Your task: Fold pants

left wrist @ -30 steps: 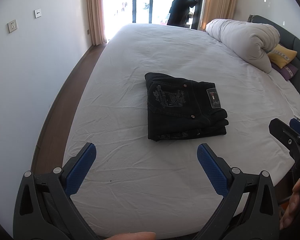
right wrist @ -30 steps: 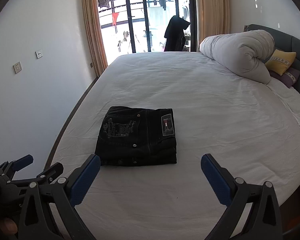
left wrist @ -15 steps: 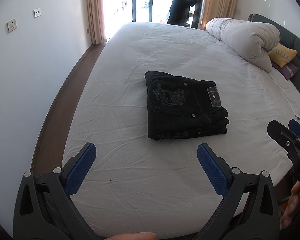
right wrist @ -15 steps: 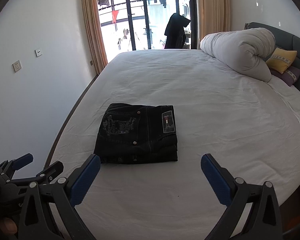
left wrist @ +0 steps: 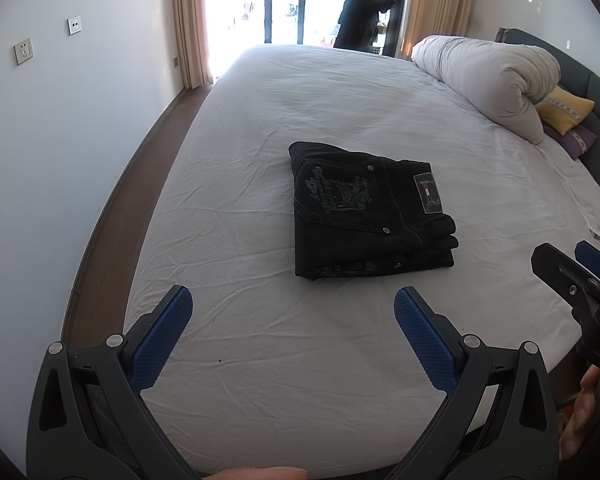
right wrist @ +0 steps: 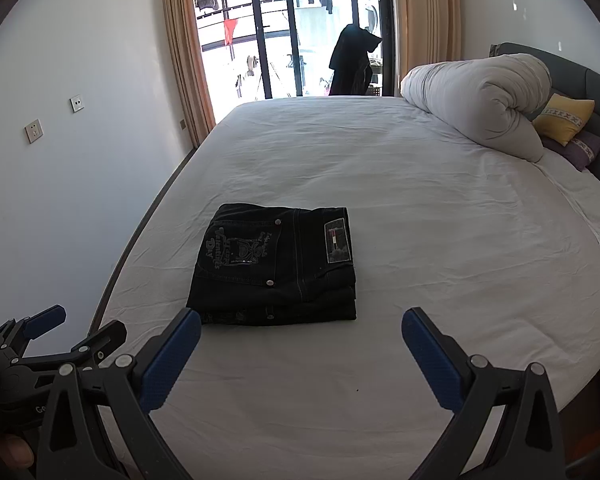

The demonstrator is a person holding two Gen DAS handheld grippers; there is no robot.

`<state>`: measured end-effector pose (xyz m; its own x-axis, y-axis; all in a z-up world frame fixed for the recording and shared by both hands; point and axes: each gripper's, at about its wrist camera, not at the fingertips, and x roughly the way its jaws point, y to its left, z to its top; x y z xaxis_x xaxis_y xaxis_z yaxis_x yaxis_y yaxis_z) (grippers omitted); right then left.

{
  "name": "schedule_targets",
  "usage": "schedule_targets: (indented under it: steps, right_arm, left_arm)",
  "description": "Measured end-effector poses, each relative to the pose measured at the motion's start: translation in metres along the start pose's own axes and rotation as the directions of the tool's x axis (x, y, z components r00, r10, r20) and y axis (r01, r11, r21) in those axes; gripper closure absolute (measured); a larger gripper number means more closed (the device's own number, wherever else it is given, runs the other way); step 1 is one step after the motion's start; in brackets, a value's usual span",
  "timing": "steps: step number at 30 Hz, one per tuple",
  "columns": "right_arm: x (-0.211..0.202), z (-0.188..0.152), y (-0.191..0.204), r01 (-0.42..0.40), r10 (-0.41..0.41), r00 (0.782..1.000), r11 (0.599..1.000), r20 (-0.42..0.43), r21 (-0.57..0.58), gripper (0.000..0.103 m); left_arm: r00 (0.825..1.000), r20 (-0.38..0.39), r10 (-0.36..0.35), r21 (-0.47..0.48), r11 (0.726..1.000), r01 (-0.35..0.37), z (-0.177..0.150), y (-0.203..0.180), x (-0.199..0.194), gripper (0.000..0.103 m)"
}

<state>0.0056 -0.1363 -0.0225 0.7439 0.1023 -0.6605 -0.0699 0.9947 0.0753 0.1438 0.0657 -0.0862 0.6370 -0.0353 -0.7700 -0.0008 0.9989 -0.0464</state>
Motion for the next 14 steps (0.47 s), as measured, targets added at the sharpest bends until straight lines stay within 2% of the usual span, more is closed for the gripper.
schedule_targets:
  steps: [14]
  right_arm:
    - [0.0031, -0.0055, -0.0018, -0.001, 0.001, 1.000, 1.000, -0.011, 0.002, 0.000]
  left_arm:
    - [0.999, 0.007, 0.032, 0.006, 0.999, -0.032, -0.0046, -0.0008, 0.0034, 0.000]
